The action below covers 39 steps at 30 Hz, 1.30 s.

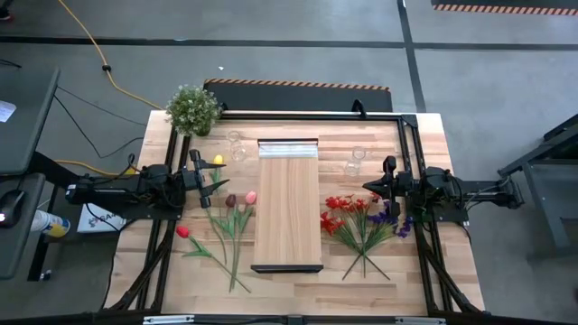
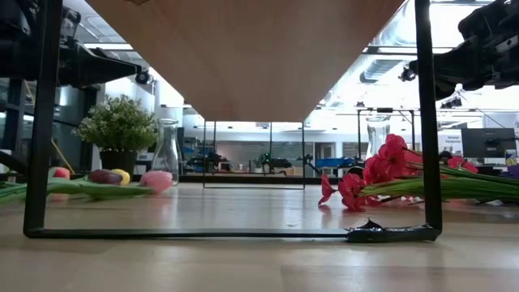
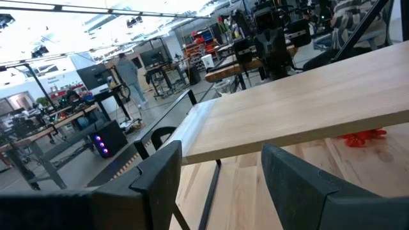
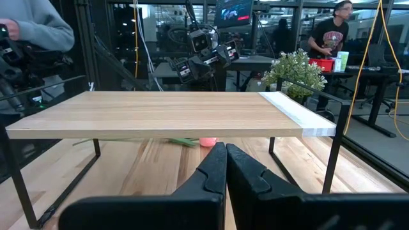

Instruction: Pick and place flowers into a vace then onto a shelf

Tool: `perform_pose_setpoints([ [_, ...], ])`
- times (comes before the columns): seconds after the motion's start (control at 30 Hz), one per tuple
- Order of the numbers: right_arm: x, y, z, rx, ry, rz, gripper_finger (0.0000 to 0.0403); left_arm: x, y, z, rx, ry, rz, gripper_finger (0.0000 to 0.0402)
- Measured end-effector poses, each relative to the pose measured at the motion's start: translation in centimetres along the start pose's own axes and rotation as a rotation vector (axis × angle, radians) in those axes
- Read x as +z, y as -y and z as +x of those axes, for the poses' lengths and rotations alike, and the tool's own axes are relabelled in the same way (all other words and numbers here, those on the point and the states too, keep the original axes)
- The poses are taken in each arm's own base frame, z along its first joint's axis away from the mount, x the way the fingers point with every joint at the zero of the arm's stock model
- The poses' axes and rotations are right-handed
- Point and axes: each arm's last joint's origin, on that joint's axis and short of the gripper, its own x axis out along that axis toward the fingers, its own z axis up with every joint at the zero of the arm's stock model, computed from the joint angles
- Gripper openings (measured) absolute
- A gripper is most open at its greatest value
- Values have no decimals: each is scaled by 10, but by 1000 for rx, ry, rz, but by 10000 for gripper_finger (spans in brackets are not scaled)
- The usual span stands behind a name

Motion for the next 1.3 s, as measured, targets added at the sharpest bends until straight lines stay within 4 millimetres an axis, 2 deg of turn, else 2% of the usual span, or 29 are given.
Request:
perform_pose_setpoints([
  [0.6, 0, 0, 0, 0, 0, 0, 0, 0, 0, 0, 0, 0, 0, 248],
  [0.97, 1, 3, 0, -114, -30, -624, 0, 0, 0, 0, 0, 0, 0, 248],
  [1.3, 3, 8, -1, -282, -89, -832, 0, 0, -1, 0, 38, -14, 82, 248],
])
